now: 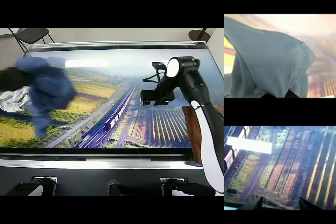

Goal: Fold the shirts.

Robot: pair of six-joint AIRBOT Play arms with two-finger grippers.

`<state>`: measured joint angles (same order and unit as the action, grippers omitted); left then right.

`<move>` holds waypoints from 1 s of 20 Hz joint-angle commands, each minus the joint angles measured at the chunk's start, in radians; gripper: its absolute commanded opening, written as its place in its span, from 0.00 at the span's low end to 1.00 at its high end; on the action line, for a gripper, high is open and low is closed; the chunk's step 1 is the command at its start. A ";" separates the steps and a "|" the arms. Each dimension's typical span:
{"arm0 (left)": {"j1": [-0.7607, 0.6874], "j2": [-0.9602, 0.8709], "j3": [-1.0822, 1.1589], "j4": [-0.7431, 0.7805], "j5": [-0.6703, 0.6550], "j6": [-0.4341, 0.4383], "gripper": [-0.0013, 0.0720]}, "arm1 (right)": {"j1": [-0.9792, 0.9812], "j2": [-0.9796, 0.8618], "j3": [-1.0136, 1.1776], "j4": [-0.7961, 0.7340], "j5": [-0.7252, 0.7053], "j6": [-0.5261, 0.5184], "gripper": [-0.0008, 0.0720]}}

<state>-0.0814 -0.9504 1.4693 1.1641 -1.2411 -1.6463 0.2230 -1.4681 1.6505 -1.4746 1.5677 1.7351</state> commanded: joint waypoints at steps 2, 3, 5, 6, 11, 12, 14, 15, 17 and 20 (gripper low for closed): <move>-0.373 -0.085 -0.054 0.045 0.081 -0.042 0.05 | 0.001 0.082 0.000 -0.038 0.023 -0.003 0.75; -0.435 -0.137 -0.089 0.044 0.118 -0.048 0.05 | 0.001 0.103 0.000 -0.081 0.036 -0.004 0.75; -0.533 -0.259 -0.142 0.043 0.178 -0.077 0.05 | 0.000 0.144 0.000 -0.216 0.059 -0.003 0.75; -0.574 -0.319 -0.154 0.041 0.206 -0.096 0.05 | 0.000 0.164 0.000 -0.286 0.065 -0.003 0.75; -0.680 -0.553 -0.121 -0.009 0.243 -0.119 0.89 | 0.000 0.199 0.000 -0.394 0.063 -0.003 0.75; -0.662 -0.562 -0.094 0.011 0.199 -0.098 0.99 | 0.000 0.193 0.000 -0.391 0.049 -0.003 0.77; -0.580 -0.547 -0.016 0.156 0.095 -0.063 0.99 | 0.000 0.173 -0.001 -0.374 0.042 -0.003 0.79; -0.518 -0.536 0.034 0.257 0.042 -0.063 0.99 | 0.000 0.159 -0.003 -0.338 0.049 0.000 0.79; -0.364 -0.533 0.107 0.357 -0.029 -0.063 0.99 | 0.001 0.140 -0.044 -0.183 0.053 0.009 0.79; -0.108 -0.558 0.089 0.286 -0.091 -0.063 0.91 | 0.001 0.141 -0.233 0.101 0.017 -0.006 0.79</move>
<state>-0.3855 -1.4899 1.5364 1.4330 -1.2377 -1.7157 0.2234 -1.3201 1.5379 -1.6169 1.6043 1.7359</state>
